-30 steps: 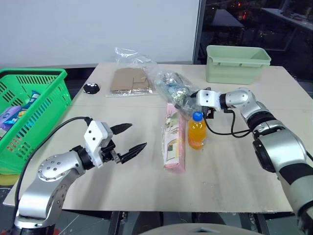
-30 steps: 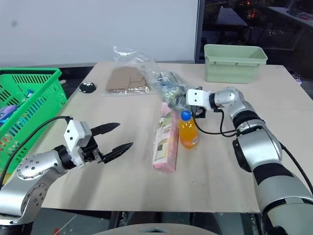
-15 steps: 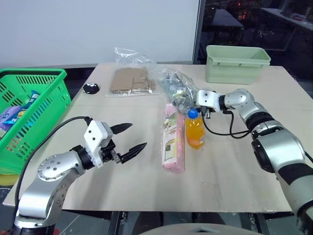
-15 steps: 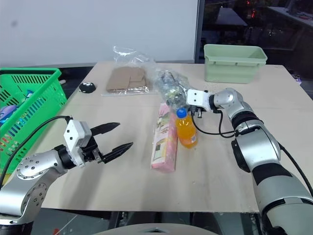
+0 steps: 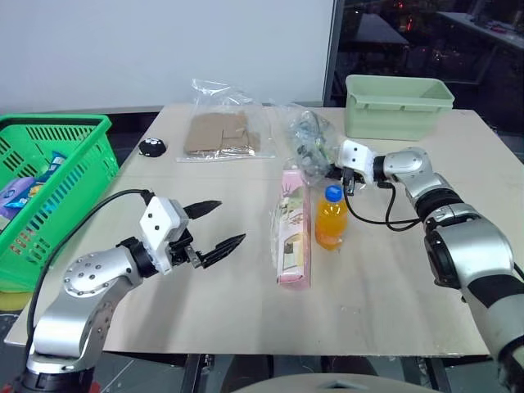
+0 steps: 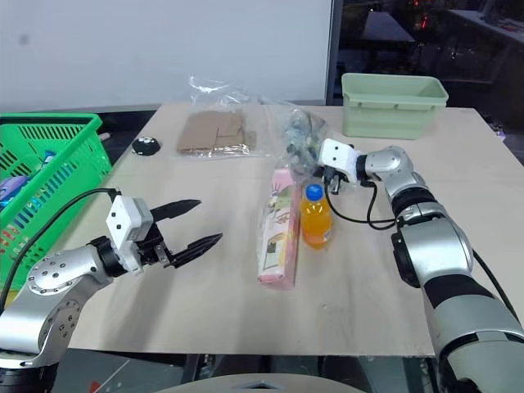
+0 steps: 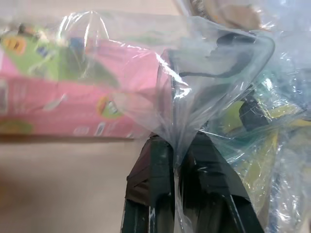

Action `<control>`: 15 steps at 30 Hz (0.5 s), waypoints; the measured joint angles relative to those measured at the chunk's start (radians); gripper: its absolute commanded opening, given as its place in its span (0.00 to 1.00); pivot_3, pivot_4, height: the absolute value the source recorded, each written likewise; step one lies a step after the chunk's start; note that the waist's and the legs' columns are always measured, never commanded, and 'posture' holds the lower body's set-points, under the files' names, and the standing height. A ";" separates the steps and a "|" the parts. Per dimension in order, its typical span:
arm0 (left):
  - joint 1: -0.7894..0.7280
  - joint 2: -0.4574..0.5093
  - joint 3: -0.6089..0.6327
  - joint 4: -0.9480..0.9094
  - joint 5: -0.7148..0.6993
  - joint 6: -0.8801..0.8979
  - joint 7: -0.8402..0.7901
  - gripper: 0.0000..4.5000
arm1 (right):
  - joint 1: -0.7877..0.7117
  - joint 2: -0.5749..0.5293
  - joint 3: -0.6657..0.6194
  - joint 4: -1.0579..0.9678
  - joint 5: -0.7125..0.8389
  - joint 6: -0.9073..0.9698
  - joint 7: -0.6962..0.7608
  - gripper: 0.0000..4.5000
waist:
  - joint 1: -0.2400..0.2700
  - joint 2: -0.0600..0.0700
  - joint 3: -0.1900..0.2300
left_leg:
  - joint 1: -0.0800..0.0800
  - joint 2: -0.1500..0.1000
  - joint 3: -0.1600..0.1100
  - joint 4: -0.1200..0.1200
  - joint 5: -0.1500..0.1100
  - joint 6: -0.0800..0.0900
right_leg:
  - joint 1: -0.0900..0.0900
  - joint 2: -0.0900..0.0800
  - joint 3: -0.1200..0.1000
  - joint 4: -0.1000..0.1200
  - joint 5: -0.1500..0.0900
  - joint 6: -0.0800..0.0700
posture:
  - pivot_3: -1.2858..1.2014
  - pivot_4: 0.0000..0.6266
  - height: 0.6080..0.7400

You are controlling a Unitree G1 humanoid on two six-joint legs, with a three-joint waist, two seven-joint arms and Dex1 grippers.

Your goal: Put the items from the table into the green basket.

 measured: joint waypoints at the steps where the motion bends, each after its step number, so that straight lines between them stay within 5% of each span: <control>1: -0.008 -0.001 0.000 0.000 0.000 -0.001 0.000 1.00 | 0.000 -0.014 -0.017 0.000 0.008 0.000 0.007 0.01 | 0.000 0.000 0.000 | 0.000 0.000 0.000 0.000 0.000 0.000 | 0.000 0.000 0.000 0.000 0.000 0.000 | 0.58 0.00 1.00; 15: -0.220 -0.085 -0.034 0.045 -0.082 0.036 0.036 1.00 | -0.002 -0.246 -0.127 -0.035 0.097 0.001 0.031 0.01 | 0.000 0.002 0.002 | -0.002 -0.001 0.000 0.001 0.000 0.000 | 0.000 0.000 0.000 -0.001 0.000 0.000 | 0.56 0.00 1.00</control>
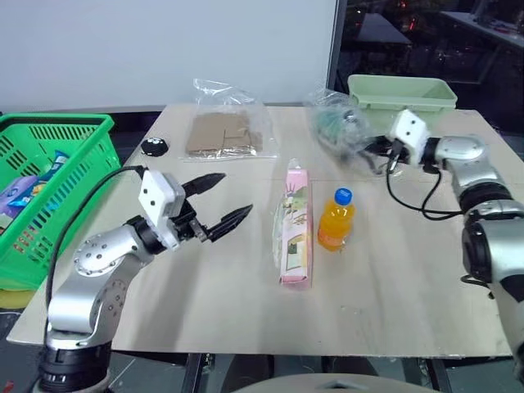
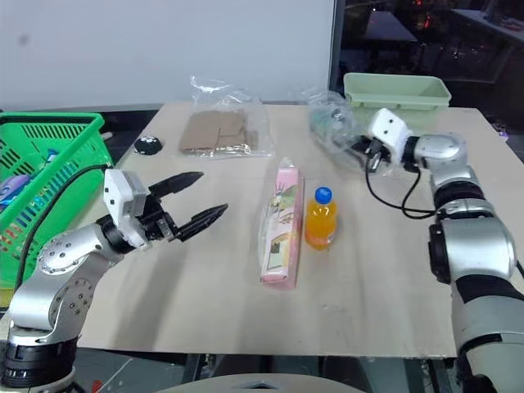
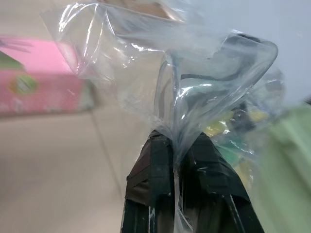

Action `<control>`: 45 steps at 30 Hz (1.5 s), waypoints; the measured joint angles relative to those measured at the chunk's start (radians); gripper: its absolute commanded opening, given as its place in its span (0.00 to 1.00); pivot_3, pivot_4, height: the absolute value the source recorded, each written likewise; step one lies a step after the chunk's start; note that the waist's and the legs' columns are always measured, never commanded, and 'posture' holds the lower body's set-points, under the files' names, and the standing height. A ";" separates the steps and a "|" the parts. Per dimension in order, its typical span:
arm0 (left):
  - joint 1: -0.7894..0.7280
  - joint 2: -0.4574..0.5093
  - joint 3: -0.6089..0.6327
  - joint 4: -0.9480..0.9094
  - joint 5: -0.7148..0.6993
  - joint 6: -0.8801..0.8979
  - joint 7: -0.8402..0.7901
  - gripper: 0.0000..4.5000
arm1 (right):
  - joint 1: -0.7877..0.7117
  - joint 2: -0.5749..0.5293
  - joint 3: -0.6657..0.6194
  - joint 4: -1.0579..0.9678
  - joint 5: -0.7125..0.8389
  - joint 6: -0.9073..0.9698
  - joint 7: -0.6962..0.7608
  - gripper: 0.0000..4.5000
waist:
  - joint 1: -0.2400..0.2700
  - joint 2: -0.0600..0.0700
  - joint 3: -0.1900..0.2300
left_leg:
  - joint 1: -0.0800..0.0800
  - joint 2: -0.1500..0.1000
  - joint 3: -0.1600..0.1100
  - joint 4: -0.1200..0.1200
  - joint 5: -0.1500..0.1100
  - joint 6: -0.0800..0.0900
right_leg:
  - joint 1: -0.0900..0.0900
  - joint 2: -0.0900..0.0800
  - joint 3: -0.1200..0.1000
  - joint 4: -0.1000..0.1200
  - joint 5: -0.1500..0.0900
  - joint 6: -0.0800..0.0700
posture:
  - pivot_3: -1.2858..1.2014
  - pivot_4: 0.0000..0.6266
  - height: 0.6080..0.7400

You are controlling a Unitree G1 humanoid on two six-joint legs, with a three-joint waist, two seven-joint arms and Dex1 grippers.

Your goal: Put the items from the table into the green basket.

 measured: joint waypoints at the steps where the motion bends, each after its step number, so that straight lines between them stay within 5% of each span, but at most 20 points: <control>1: -0.011 0.000 -0.005 0.004 -0.002 0.002 -0.001 1.00 | 0.000 -0.010 -0.005 -0.004 0.004 0.000 0.002 0.01 | -0.001 0.000 0.000 | 0.000 0.000 0.000 0.000 0.000 0.000 | 0.000 0.000 0.000 0.000 0.000 0.000 | 0.55 0.00 1.00; 12: -0.348 -0.037 -0.160 0.167 -0.018 0.023 -0.129 1.00 | 0.165 -0.290 -0.078 -0.134 0.087 0.064 0.068 0.01 | -0.041 0.003 0.002 | -0.001 -0.001 0.000 0.001 0.000 0.000 | 0.000 0.000 0.002 -0.001 0.002 0.004 | 0.50 0.00 1.00; 20: -0.480 -0.099 -0.234 0.302 0.007 -0.012 -0.237 1.00 | 0.632 -0.462 -0.260 -0.601 0.265 0.334 0.103 0.01 | -0.107 0.005 0.001 | 0.000 -0.001 0.000 0.002 0.000 0.001 | 0.002 0.001 0.002 0.000 0.001 0.004 | 0.47 0.00 1.00; 30: -0.530 -0.161 -0.265 0.396 0.033 -0.054 -0.302 1.00 | 1.067 -0.574 -0.501 -1.133 0.465 0.815 0.192 0.98 | -0.200 0.006 0.000 | 0.007 -0.001 -0.002 0.006 0.000 0.001 | 0.011 0.001 0.002 -0.002 -0.001 0.011 | 0.44 0.00 1.00; 38: -0.502 -0.148 -0.254 0.398 0.047 -0.064 -0.301 1.00 | 0.975 -0.592 -0.565 -1.237 0.598 1.028 0.187 0.99 | -0.256 0.002 0.002 | 0.015 0.000 -0.002 0.003 0.000 0.001 | 0.018 0.001 0.002 -0.002 -0.001 0.012 | 0.46 0.00 1.00; 45: -0.347 -0.060 -0.209 0.314 0.063 -0.044 -0.265 1.00 | 0.942 -0.404 -0.460 -1.332 0.696 1.070 0.153 0.99 | -0.242 -0.004 0.006 | 0.014 0.000 -0.005 0.002 0.000 0.001 | 0.018 0.002 0.001 -0.002 -0.001 0.012 | 0.48 0.00 1.00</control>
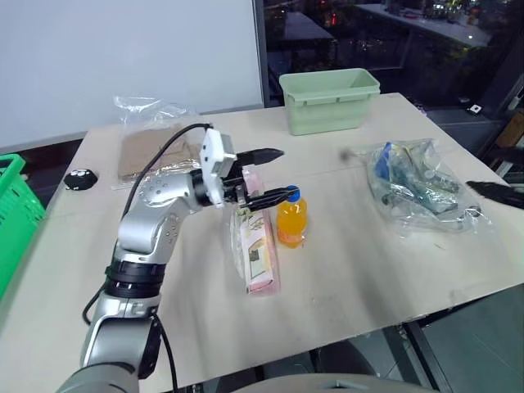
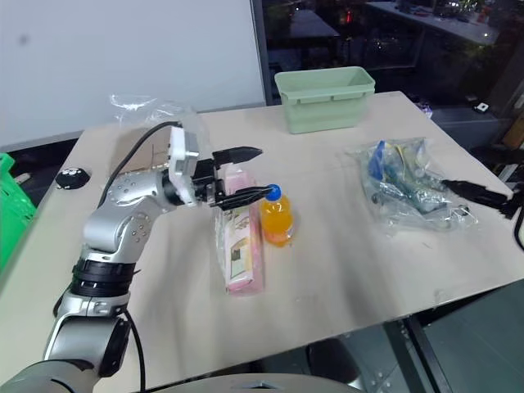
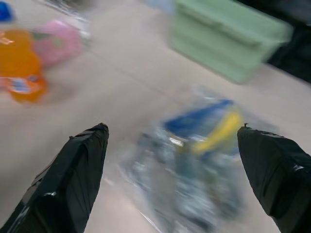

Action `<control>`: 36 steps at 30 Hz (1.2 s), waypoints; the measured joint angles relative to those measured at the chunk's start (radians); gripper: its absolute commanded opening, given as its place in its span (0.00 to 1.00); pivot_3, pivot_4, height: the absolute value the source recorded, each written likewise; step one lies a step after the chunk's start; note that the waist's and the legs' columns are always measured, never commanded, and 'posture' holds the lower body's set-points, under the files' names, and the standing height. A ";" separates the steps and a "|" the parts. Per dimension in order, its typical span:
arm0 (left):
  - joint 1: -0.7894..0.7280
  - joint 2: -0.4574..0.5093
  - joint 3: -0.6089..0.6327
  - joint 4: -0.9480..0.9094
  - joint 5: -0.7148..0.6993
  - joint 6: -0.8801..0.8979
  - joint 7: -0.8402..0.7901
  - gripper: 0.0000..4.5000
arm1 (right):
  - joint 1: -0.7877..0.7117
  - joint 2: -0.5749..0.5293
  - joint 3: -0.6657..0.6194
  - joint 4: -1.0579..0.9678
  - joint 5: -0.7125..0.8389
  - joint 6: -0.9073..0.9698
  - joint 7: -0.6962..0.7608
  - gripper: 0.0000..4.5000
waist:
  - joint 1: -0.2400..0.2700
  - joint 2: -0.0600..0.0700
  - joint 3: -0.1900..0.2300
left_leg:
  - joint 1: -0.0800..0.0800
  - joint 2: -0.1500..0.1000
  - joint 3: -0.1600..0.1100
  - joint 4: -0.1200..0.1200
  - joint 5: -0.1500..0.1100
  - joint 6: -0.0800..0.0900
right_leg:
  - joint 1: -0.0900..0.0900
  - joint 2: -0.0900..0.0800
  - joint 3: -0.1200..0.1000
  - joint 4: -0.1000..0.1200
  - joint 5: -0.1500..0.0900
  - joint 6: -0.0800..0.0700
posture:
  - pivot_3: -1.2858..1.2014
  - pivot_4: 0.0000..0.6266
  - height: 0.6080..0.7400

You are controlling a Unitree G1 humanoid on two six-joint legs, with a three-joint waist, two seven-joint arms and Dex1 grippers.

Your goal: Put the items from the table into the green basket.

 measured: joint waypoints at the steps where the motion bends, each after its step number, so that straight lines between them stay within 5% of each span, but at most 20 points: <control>1: 0.018 0.010 0.001 -0.016 0.002 0.004 0.007 1.00 | 0.000 0.023 0.017 -0.010 0.015 0.001 0.000 0.99 | 0.006 0.000 0.000 | 0.000 0.000 0.000 0.000 0.000 0.000 | 0.000 0.000 0.000 0.000 0.000 0.000 | 0.48 0.00 1.00; 13: 0.076 0.002 -0.113 -0.018 0.133 -0.039 0.026 1.00 | 0.098 0.151 0.100 -0.114 0.053 -0.050 0.026 0.99 | 0.102 0.000 0.000 | -0.001 -0.001 0.000 0.002 0.000 0.000 | -0.001 -0.001 -0.001 -0.001 -0.001 -0.001 | 0.49 0.00 1.00; 36: -0.006 -0.164 -0.209 0.268 0.277 -0.211 0.012 1.00 | 0.248 0.105 0.051 -0.137 0.268 -0.023 0.256 0.99 | 0.099 0.000 0.000 | -0.002 -0.001 0.000 0.002 0.000 0.000 | -0.001 0.000 -0.001 -0.001 -0.001 -0.001 | 0.47 0.00 1.00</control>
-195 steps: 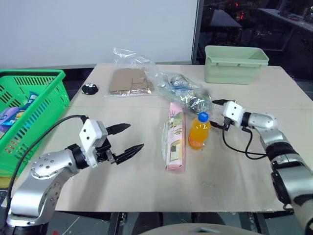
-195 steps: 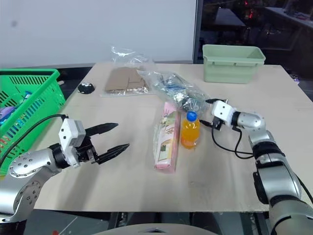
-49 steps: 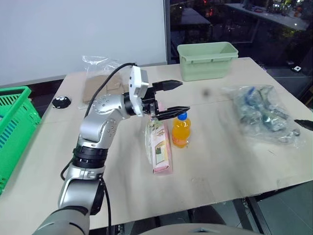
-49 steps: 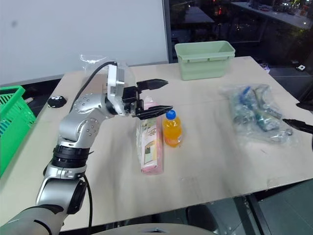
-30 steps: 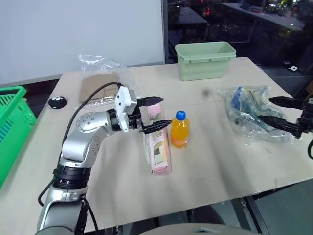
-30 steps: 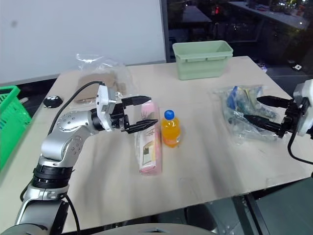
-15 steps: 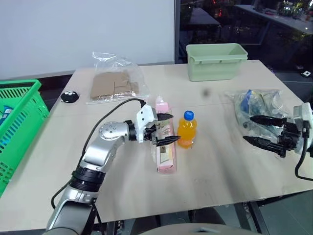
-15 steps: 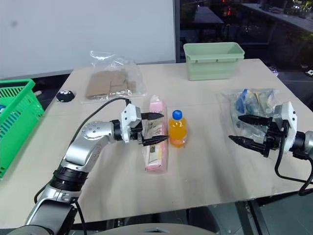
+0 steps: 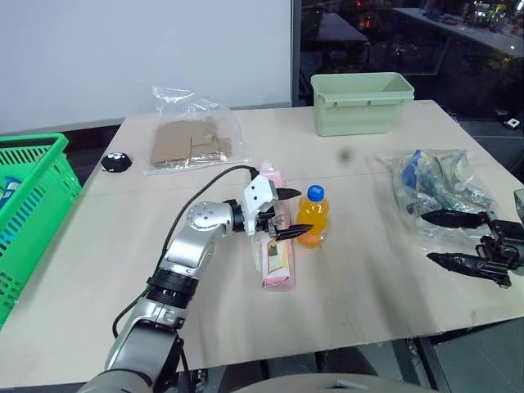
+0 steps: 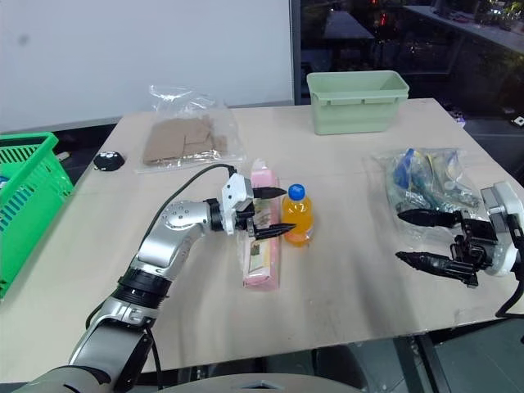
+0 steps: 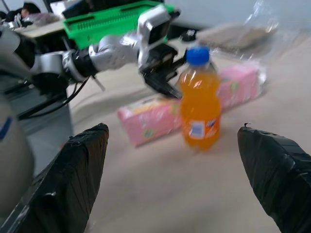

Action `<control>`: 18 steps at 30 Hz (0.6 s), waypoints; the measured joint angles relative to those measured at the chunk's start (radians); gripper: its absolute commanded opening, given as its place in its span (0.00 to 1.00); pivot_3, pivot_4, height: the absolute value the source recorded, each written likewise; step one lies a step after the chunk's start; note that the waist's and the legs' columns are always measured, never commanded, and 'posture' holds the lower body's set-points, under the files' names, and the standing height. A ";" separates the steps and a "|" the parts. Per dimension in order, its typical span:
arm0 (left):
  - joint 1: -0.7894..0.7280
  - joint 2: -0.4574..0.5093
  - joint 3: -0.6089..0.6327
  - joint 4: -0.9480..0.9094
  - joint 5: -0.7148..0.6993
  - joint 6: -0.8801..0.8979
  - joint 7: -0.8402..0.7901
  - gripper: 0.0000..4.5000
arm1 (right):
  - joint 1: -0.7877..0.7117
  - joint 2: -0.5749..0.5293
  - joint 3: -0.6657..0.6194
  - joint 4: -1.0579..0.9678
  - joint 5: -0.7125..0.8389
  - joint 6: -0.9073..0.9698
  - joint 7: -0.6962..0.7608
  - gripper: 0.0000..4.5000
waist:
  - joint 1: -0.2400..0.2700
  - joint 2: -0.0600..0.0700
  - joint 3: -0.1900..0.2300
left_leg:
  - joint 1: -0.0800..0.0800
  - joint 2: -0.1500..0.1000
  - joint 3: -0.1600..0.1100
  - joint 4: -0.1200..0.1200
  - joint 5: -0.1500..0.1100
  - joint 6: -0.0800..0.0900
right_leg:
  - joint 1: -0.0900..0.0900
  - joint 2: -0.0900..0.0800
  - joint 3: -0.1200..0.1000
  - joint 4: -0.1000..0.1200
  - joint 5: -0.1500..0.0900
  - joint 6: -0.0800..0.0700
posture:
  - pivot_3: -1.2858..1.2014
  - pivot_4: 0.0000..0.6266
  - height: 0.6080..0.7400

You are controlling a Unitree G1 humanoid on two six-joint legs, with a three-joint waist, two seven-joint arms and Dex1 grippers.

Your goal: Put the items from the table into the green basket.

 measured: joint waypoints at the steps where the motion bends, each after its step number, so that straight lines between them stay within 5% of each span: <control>1: 0.000 -0.001 0.000 0.001 0.000 -0.001 -0.001 1.00 | 0.002 0.000 0.000 0.001 0.000 -0.001 0.000 0.99 | -0.001 0.000 0.000 | 0.000 0.000 0.000 0.000 0.000 0.000 | 0.000 0.000 0.000 0.000 0.000 0.000 | 0.47 0.00 1.00; 18: -0.045 -0.100 -0.038 0.080 0.037 0.040 0.009 1.00 | -0.029 0.001 0.006 0.024 -0.013 -0.049 0.000 0.99 | -0.005 0.000 0.000 | 0.000 0.000 0.000 0.001 0.000 0.000 | 0.000 0.000 0.000 0.000 0.000 0.000 | 0.47 0.00 1.00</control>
